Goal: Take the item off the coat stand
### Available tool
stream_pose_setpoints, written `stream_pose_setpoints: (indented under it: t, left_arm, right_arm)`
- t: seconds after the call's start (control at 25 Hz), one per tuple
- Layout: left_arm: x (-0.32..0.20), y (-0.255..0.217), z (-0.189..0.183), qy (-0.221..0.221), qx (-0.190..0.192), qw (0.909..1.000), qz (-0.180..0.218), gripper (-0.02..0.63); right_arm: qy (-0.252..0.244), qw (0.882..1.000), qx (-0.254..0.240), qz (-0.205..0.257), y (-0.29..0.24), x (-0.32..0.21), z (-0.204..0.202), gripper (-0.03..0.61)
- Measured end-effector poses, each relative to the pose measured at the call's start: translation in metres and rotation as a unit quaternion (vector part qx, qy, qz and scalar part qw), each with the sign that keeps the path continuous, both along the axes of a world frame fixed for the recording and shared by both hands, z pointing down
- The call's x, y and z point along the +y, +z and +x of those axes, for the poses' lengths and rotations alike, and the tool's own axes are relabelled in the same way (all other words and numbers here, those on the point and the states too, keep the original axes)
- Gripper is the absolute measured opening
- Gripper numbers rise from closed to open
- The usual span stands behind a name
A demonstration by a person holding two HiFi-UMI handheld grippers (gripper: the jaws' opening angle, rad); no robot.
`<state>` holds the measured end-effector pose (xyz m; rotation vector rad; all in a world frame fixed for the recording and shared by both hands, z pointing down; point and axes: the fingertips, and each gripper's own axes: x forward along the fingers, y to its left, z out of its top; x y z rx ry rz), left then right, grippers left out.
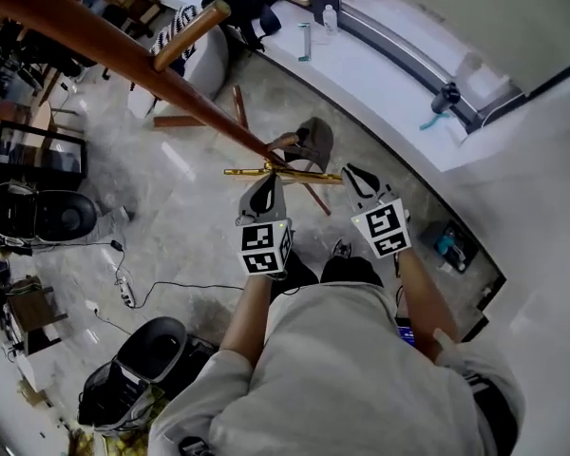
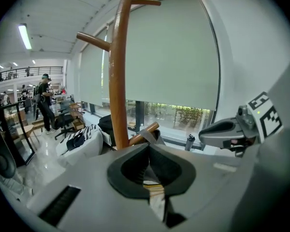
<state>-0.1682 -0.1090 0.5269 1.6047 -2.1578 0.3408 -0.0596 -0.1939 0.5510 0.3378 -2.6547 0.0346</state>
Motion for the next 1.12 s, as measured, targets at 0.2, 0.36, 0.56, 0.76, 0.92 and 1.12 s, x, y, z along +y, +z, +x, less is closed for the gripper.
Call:
stream_pose_setpoints:
  t: [0.2,0.36,0.56,0.76,0.92,1.12]
  left_arm:
    - [0.016,0.008,-0.006,-0.02,0.01,0.9997,-0.007,0.012]
    - [0.028,0.024,-0.013,-0.04,0.016,0.9989,-0.02,0.012]
    - [0.015,0.036,-0.025,-0.059,0.021,0.9976,-0.028,0.012]
    - [0.016,0.043,-0.035,-0.077,0.02,0.9962,-0.036,0.012]
    - [0.021,0.036,-0.036,-0.086,0.019,0.9955,-0.036,0.012]
    - [0.027,0.04,-0.041,-0.091,0.023,0.9947,-0.042,0.012]
  right_arm:
    - [-0.038,0.999,0.021,0.0,0.018,0.006,-0.031,0.054]
    - [-0.068,0.996,0.049,-0.009,0.04,0.011,-0.053,0.155]
    - [-0.082,0.993,0.088,0.015,0.067,-0.017,-0.074,0.181]
    - [-0.101,0.987,0.122,0.037,0.088,-0.02,-0.091,0.244]
    - [-0.105,0.985,0.13,0.034,0.093,-0.017,-0.101,0.247]
    - [-0.097,0.989,0.107,0.034,0.086,-0.019,-0.107,0.107]
